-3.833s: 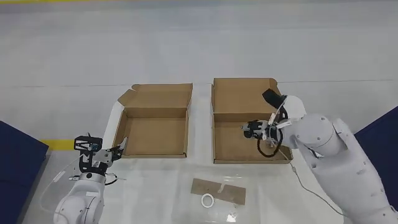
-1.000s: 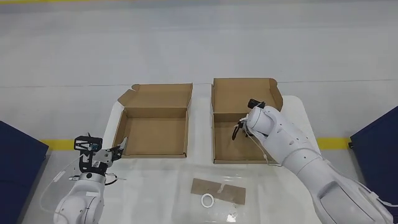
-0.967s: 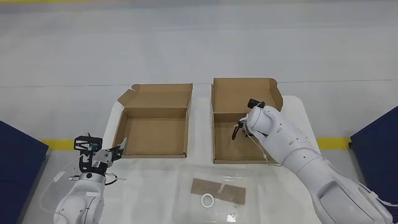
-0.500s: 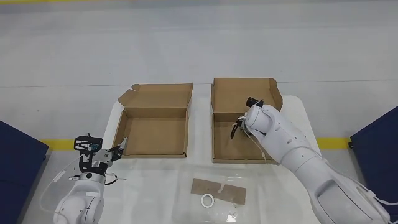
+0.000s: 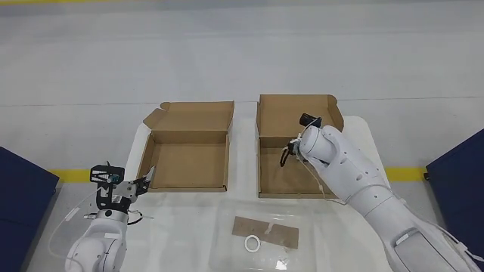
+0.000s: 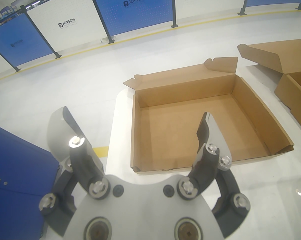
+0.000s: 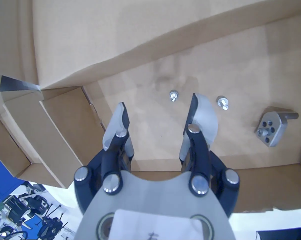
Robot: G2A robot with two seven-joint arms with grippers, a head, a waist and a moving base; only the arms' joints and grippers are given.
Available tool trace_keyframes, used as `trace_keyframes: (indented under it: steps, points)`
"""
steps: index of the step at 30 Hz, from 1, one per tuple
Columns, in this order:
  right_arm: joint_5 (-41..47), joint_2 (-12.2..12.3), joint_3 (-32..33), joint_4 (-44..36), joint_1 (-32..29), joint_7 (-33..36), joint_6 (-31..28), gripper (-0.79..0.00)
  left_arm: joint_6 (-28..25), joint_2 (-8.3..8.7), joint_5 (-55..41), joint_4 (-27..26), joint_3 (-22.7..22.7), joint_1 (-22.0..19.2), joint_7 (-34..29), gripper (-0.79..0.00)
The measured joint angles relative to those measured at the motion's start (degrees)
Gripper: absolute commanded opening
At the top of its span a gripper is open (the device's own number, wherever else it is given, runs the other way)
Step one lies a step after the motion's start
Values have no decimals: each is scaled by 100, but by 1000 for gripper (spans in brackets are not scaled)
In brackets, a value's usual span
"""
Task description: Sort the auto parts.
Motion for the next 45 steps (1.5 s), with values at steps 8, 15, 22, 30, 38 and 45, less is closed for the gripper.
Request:
trace_keyframes:
  steps: [8,15,22,30,38,45]
  points:
    - [-292,488,1006,-1793,-930,659,-123,0,0,0,0,0,0,0,0,0]
    - [318,859,2433,-3286,-2084,1296,-1084,0,0,0,0,0,0,0,0,0]
    - [1396,1003,3473,-3710,-2792,1702,-2142,0,0,0,0,0,0,0,0,0]
    - [2887,1109,4436,-3702,-3424,2281,-3317,0,0,0,0,0,0,0,0,0]
    - [3983,1215,5098,-3505,-3893,3136,-4166,0,0,0,0,0,0,0,0,0]
    - [4322,1286,5272,-3423,-4116,3558,-4544,0,0,0,0,0,0,0,0,0]
